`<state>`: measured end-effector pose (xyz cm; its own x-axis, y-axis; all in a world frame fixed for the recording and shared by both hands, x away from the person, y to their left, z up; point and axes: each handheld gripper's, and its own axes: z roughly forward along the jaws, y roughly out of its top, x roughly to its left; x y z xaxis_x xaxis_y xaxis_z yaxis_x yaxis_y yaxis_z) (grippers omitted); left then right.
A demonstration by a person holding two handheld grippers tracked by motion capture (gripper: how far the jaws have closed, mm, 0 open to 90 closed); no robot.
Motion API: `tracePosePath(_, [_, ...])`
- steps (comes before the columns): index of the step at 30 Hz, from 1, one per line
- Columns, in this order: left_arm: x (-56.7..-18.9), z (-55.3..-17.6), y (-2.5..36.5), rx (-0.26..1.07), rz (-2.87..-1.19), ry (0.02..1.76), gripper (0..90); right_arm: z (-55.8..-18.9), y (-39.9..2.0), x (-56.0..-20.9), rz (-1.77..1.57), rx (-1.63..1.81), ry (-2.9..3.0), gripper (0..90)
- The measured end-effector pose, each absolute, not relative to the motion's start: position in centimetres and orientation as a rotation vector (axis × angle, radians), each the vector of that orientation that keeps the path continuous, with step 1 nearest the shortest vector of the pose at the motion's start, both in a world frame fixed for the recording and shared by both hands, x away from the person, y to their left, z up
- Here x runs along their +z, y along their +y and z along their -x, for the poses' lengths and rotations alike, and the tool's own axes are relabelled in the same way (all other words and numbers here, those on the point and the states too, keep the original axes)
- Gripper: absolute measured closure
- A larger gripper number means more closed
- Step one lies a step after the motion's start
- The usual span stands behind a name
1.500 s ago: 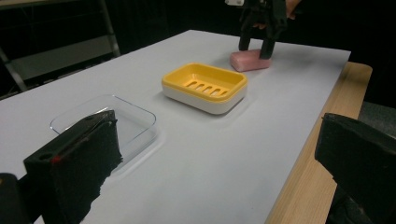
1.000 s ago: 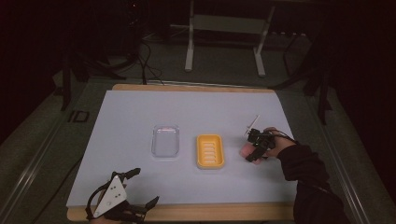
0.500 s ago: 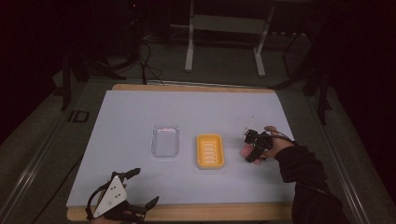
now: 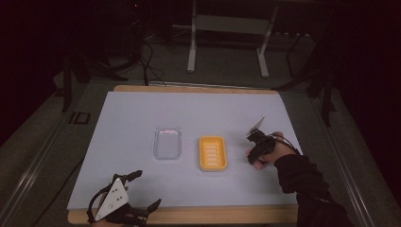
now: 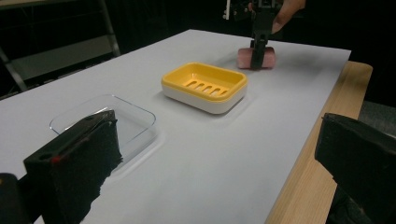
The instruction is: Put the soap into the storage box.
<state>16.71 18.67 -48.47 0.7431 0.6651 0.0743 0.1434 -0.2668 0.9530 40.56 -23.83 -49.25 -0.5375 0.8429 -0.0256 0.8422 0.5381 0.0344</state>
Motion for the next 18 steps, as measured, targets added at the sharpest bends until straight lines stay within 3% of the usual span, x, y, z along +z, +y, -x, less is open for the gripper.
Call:
tracePosePath(8, [-48.5, -16.8, 18.6, 0.568, -1.806, 0.632, 0.6, -40.3, -23.4, -49.0, -1.601, 0.001, 2.638, 37.1])
tracePosePath(18, [-48.5, -16.7, 18.6, 0.569, -1.799, 0.631, 0.6, -40.4, -22.9, -45.7, -1.765, 0.198, 2.47, 37.1])
